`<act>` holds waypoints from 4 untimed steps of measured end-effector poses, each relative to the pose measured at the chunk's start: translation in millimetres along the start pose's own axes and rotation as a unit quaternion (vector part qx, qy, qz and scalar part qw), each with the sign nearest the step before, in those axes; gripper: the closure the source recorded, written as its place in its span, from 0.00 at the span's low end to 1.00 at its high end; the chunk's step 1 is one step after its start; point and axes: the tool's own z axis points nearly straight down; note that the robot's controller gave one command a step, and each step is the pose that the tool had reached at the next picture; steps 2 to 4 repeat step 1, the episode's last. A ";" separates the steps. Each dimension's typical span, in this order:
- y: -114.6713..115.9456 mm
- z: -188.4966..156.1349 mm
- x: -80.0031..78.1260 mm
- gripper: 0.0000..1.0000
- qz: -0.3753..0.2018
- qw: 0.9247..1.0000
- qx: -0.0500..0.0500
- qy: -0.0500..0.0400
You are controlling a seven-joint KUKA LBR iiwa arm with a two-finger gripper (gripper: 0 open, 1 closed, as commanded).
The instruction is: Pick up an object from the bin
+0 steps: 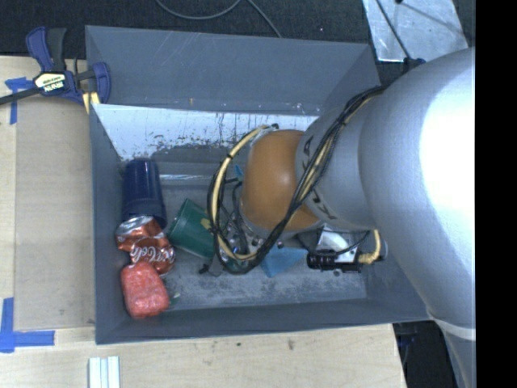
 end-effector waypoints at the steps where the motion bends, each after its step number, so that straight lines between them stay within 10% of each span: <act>1: -0.9 0.0 6.9 1.00 0.006 1.000 -0.001 -0.004; 4: -0.9 0.0 6.9 1.00 0.006 1.000 -0.001 -0.004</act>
Offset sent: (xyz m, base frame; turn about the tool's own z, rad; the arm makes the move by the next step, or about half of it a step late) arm 0.0004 0.0085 0.0029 0.0055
